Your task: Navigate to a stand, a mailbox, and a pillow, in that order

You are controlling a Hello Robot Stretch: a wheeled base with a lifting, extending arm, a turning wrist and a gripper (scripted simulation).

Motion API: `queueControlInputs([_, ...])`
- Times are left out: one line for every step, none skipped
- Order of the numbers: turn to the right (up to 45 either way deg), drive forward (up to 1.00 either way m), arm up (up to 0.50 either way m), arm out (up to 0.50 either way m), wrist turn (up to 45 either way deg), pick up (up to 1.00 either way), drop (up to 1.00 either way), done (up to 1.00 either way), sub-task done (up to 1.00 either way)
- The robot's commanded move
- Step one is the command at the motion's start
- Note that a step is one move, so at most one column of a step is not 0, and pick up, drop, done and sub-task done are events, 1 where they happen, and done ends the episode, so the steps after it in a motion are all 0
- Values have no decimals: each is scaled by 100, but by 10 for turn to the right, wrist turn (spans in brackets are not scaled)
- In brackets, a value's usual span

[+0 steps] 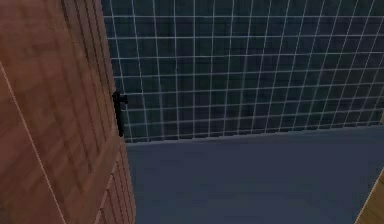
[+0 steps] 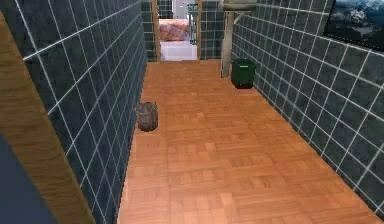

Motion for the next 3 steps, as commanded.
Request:
queueControlInputs([150,0,0,0,0,0,0,0,0])
queueControlInputs([0,65,0,0,0,0,0,0,0])
queueControlInputs([210,0,0,0,0,0,0,0,0])
